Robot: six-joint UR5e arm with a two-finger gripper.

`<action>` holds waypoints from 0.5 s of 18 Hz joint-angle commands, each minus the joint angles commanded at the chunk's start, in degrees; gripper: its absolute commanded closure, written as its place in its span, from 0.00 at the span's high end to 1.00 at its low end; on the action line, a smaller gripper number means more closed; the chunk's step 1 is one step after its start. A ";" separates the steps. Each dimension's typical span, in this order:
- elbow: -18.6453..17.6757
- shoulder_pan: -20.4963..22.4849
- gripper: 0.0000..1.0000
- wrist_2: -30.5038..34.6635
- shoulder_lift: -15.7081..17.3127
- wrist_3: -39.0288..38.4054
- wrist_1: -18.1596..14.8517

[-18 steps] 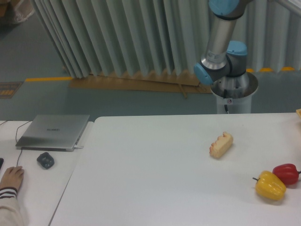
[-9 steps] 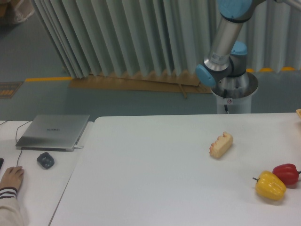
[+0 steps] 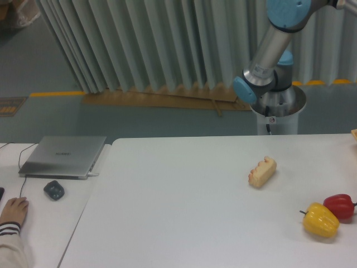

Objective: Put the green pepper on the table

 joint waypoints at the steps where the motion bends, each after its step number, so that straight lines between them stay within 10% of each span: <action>1: 0.17 -0.17 1.00 0.09 0.00 0.00 0.00; 9: 0.44 -0.09 1.00 0.00 -1.49 0.44 0.09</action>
